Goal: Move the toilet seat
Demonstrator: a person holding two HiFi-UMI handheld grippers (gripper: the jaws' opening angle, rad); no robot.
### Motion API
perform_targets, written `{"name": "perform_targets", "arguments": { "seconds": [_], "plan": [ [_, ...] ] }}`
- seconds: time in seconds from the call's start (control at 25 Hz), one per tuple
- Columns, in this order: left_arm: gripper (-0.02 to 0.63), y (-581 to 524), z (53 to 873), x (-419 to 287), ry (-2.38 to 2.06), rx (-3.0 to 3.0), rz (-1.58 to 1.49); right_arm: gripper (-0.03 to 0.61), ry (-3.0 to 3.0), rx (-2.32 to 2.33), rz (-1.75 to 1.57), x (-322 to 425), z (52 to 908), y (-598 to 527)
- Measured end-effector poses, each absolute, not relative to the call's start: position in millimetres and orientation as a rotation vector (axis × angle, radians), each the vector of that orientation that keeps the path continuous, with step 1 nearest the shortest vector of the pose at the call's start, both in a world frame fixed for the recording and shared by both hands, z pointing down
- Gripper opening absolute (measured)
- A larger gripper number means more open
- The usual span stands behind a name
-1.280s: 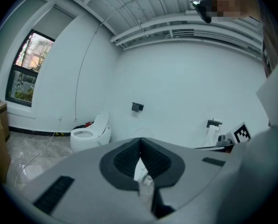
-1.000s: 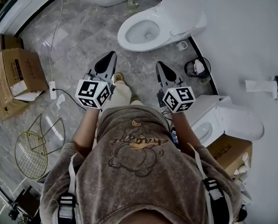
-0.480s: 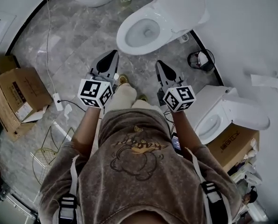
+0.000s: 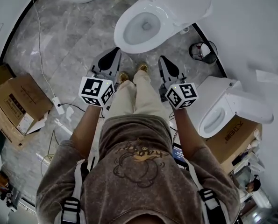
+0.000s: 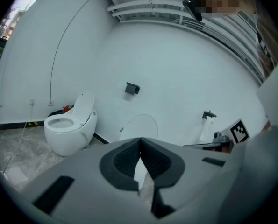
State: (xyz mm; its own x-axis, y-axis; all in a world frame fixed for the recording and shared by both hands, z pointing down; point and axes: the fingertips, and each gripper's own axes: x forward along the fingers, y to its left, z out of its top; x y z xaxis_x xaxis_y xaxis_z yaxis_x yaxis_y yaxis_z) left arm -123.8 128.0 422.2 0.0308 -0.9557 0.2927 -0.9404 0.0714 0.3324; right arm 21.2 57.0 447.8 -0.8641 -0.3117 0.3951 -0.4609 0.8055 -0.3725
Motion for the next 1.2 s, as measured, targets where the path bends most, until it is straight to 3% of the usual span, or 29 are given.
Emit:
{"name": "perform_targets", "arguments": {
  "seconds": [1.2],
  "plan": [
    [0.009,82,644,-161,-1.823,1.793,0.098,-0.002,-2.608,0.554,0.773,-25,652,23]
  ]
}}
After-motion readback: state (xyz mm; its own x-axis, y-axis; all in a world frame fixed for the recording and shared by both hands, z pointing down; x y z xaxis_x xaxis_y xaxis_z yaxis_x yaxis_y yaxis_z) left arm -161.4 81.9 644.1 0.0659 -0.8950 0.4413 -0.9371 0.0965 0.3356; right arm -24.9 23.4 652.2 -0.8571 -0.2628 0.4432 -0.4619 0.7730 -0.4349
